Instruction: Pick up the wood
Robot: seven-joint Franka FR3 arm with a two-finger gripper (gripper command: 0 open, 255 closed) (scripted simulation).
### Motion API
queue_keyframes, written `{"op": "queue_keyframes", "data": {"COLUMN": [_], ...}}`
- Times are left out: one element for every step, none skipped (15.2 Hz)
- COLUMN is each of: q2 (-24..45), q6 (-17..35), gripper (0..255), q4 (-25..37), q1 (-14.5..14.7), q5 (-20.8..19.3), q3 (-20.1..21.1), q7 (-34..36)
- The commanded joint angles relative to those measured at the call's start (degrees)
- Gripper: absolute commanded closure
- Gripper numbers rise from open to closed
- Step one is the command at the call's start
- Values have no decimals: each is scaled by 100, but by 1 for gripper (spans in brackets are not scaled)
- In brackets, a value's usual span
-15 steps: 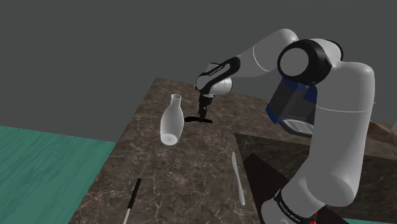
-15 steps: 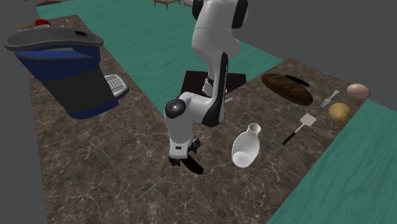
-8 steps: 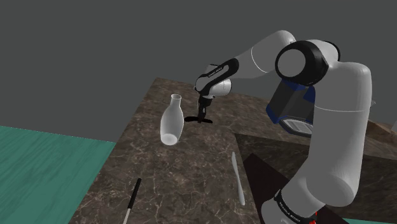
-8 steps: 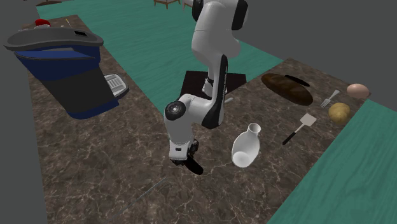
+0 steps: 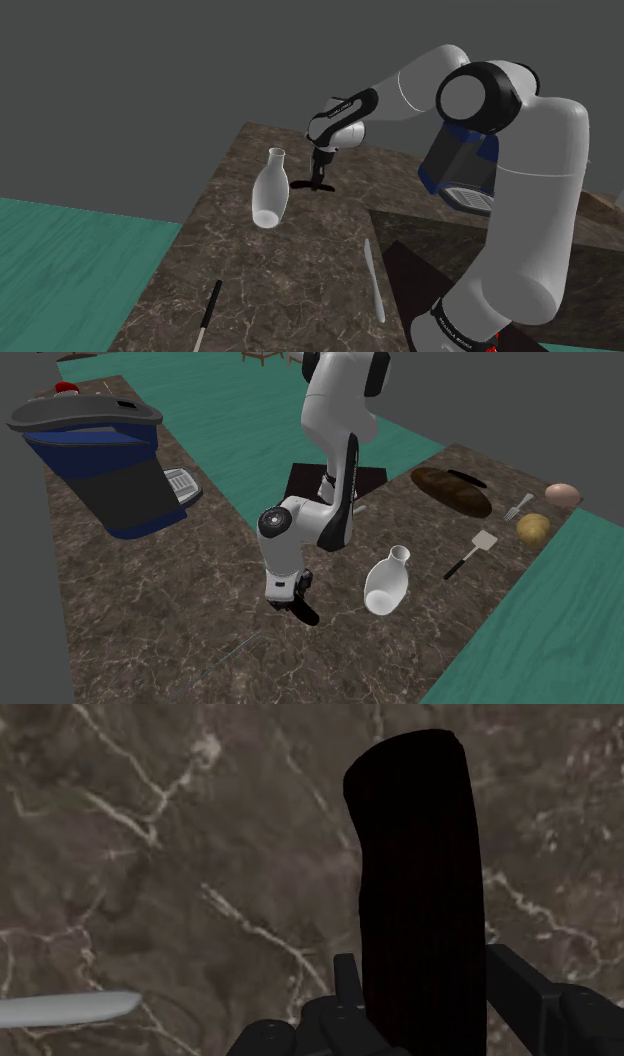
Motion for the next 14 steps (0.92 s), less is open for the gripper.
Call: {"op": "queue_keyframes", "data": {"q2": [-106, -159, -212, -264, -315, -365, -414, -463, -510, -557, -603, -648, -655, -655], "q6": [-101, -160, -219, -279, -340, -401, -462, -523, -585, -648, -711, -774, -783, -783], "gripper": [255, 255, 255, 255, 255, 255, 255, 255, 255, 255, 255, 255, 255, 255], "q4": [-1, 6, 15, 25, 36, 49, 63, 78, 95, 112, 131, 152, 154, 155], "q1": [16, 25, 32, 40, 48, 55, 61, 68, 74, 80, 85, 90, 91, 91], "q5": [-41, -64, -86, -108, -129, -151, -172, -193, -214, -234, -254, -273, -276, -276], "q3": [-24, -37, -48, -59, -70, -81, -91, -100, -109, -118, -126, -134, -135, -135], "q7": [30, 47, 64, 81, 97, 114, 130, 146, 162, 178, 194, 209, 211, 211]}}
